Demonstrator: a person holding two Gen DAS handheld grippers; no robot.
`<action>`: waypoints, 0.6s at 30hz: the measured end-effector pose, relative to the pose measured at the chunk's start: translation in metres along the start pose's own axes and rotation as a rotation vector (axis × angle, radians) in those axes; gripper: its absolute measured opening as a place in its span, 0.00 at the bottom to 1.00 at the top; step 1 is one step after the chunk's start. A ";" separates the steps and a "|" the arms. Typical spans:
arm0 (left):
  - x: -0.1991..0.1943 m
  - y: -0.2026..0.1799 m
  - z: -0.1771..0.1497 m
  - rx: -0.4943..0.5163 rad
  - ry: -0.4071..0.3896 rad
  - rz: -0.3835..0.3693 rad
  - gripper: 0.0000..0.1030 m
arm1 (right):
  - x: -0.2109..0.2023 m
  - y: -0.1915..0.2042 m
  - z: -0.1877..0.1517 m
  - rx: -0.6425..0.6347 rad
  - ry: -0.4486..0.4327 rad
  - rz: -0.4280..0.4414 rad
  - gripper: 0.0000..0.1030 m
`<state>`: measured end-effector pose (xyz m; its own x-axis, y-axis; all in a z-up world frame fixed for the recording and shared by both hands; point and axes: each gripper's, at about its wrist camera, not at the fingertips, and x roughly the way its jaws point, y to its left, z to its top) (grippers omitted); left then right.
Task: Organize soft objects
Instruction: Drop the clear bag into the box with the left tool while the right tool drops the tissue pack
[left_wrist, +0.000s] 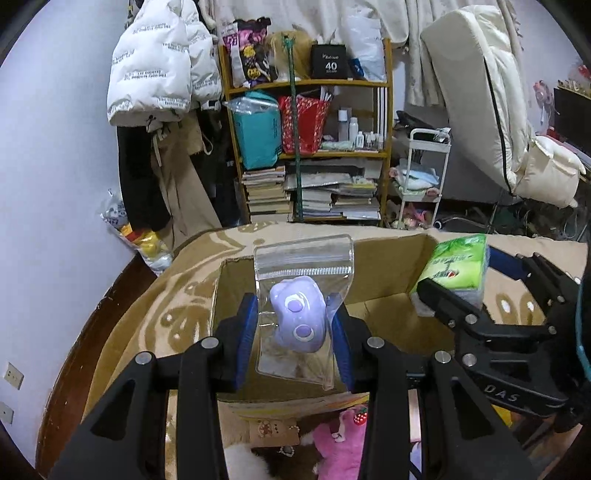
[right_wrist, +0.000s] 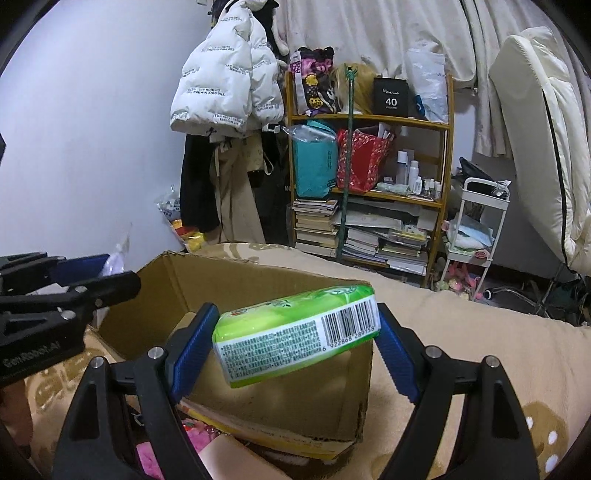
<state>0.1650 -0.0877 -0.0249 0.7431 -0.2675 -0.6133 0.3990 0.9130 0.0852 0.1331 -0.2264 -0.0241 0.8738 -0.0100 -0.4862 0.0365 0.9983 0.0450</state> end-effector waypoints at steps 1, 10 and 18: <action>0.003 0.001 -0.001 -0.003 0.003 -0.002 0.36 | 0.001 0.000 -0.001 -0.005 -0.001 -0.007 0.85; 0.025 0.001 -0.009 -0.004 0.058 -0.011 0.37 | 0.017 0.004 -0.009 -0.045 0.050 0.012 0.85; 0.027 0.006 -0.012 -0.021 0.069 0.001 0.37 | 0.021 -0.002 -0.014 -0.026 0.077 0.002 0.85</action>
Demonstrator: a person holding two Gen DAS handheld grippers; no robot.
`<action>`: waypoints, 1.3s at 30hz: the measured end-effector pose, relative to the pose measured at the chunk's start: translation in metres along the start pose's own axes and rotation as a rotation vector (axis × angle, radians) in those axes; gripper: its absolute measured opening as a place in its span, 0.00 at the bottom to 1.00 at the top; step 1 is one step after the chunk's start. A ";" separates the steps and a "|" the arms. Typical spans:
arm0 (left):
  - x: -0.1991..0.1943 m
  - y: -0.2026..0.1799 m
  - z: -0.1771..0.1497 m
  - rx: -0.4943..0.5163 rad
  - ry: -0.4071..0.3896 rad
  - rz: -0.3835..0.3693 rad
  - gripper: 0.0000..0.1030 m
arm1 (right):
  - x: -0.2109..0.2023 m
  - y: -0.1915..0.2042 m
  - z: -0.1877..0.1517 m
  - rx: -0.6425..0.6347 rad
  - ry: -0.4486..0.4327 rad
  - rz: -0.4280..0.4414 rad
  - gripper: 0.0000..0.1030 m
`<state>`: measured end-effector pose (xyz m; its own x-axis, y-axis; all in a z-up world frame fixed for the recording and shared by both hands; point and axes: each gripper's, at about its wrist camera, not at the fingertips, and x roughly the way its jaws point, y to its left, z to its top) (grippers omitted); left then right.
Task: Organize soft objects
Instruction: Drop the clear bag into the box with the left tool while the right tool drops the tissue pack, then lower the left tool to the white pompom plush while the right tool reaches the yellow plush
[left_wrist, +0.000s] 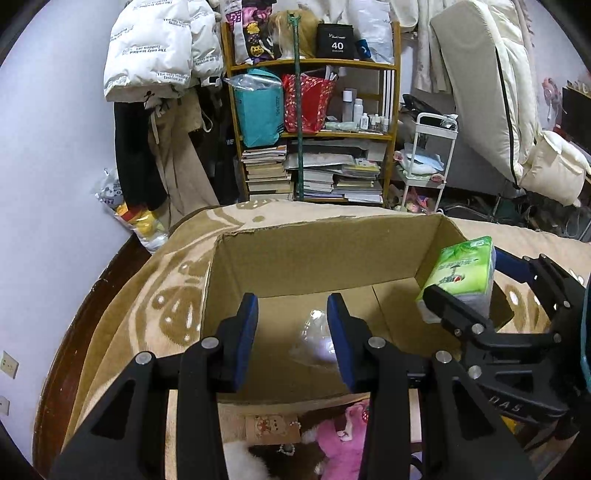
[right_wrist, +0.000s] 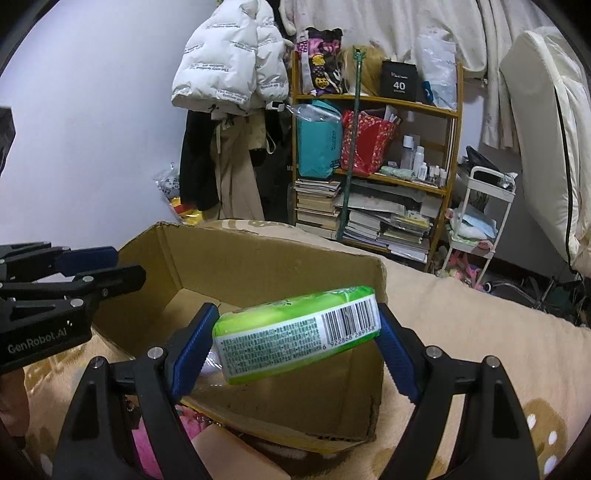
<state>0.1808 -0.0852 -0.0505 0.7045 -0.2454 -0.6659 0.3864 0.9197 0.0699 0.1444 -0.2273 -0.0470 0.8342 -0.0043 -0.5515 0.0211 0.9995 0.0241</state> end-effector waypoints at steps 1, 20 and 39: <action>0.000 0.000 0.000 0.000 0.003 0.003 0.37 | 0.000 -0.001 0.000 0.007 0.003 0.001 0.86; -0.034 0.008 -0.014 -0.018 -0.005 0.048 0.74 | -0.039 -0.009 0.002 0.085 -0.034 0.017 1.00; -0.099 0.025 -0.045 -0.068 0.022 0.075 0.92 | -0.127 -0.011 -0.005 0.076 -0.065 -0.043 1.00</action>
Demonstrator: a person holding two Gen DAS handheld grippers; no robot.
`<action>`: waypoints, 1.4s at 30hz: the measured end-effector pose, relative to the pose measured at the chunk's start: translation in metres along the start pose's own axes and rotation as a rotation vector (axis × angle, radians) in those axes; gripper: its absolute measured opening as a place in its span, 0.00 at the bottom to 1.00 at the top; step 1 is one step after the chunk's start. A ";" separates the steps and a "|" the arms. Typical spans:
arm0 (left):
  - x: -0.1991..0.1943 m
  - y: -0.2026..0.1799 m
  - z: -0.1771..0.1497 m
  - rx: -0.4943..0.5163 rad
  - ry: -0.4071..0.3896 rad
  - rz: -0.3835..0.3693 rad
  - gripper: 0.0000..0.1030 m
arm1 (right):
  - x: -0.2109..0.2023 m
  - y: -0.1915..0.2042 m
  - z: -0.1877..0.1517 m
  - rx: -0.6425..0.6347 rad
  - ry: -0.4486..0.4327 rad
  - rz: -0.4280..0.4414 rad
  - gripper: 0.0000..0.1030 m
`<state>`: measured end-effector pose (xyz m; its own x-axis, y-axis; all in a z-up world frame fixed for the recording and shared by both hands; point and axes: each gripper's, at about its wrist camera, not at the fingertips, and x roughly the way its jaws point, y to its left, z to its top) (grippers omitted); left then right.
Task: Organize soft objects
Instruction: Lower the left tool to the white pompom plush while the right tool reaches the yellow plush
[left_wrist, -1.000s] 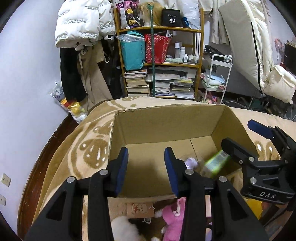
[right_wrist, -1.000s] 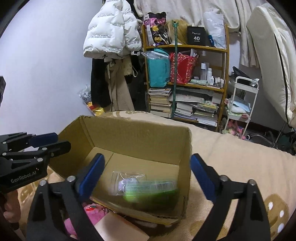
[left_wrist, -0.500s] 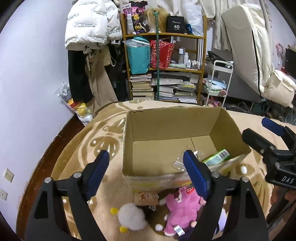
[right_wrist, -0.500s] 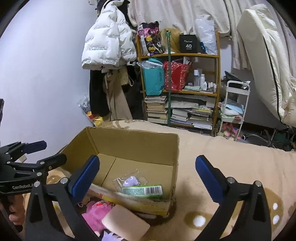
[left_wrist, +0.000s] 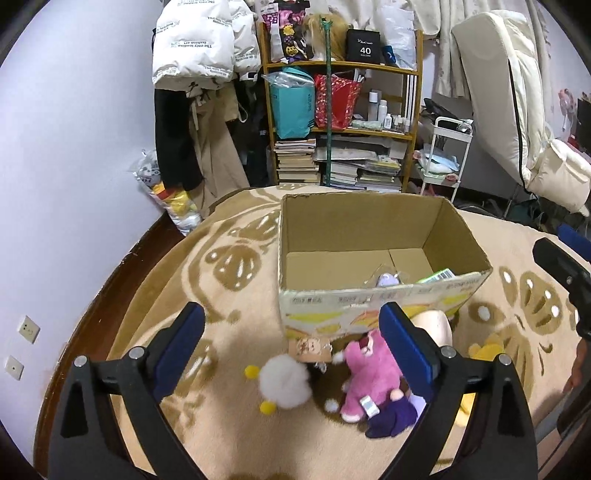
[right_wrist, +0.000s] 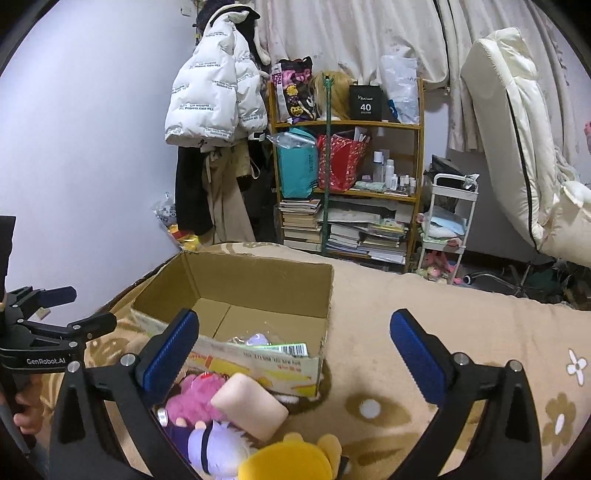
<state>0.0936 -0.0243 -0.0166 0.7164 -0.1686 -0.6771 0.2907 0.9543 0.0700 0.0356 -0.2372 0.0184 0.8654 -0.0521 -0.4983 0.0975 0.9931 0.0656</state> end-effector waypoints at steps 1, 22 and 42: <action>-0.003 0.001 -0.001 -0.004 0.000 -0.007 0.92 | -0.005 0.000 -0.002 0.000 -0.002 -0.001 1.00; -0.016 0.010 -0.027 -0.032 0.092 0.009 0.92 | -0.037 -0.005 -0.036 0.065 0.080 -0.032 1.00; 0.045 0.008 -0.042 -0.020 0.310 0.025 0.92 | -0.001 -0.012 -0.059 0.142 0.233 -0.046 1.00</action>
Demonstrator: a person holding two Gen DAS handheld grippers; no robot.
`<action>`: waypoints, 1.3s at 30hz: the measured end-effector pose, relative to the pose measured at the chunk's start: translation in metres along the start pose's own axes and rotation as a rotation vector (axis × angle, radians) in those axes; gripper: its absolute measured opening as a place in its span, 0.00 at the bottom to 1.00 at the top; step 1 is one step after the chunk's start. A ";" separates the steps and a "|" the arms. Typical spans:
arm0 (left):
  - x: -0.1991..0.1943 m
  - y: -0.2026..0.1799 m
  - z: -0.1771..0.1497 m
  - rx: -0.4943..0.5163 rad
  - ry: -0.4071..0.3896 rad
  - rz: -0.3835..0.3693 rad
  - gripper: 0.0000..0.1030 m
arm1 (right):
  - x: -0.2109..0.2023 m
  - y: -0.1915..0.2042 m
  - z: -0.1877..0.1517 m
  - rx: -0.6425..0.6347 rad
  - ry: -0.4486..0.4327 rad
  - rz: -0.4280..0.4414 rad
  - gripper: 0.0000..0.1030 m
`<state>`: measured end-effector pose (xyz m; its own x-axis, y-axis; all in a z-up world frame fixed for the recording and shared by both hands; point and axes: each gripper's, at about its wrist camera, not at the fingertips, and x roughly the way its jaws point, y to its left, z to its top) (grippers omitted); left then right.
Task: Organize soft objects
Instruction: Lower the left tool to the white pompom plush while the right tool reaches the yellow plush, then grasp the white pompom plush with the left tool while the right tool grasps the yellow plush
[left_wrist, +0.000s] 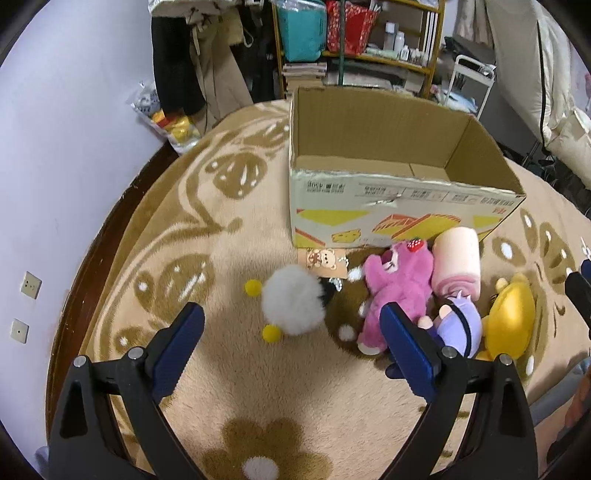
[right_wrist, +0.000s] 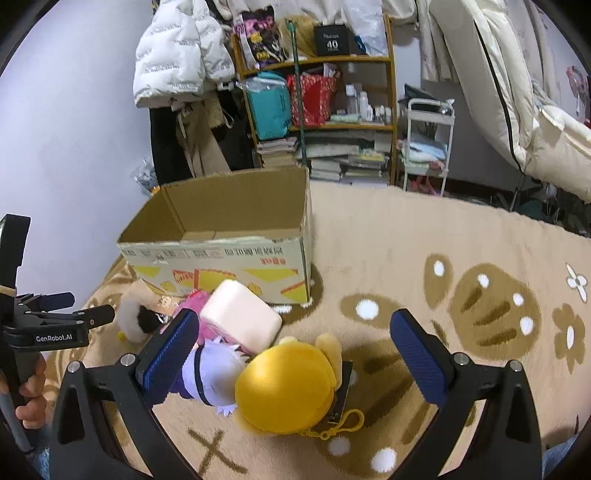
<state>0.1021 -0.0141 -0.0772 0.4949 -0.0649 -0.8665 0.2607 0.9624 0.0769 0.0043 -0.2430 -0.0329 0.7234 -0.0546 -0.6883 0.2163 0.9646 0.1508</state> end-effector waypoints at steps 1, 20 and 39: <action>0.002 0.001 0.000 -0.001 0.007 0.003 0.92 | 0.003 0.000 -0.001 0.002 0.012 -0.002 1.00; 0.071 0.006 0.009 -0.010 0.192 0.037 0.92 | 0.058 0.010 -0.022 -0.037 0.257 -0.017 1.00; 0.111 0.010 0.015 -0.012 0.249 0.070 0.92 | 0.090 0.007 -0.043 -0.017 0.414 -0.025 0.98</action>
<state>0.1722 -0.0156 -0.1651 0.2913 0.0671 -0.9543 0.2224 0.9655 0.1358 0.0428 -0.2300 -0.1239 0.3930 0.0271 -0.9192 0.2173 0.9685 0.1214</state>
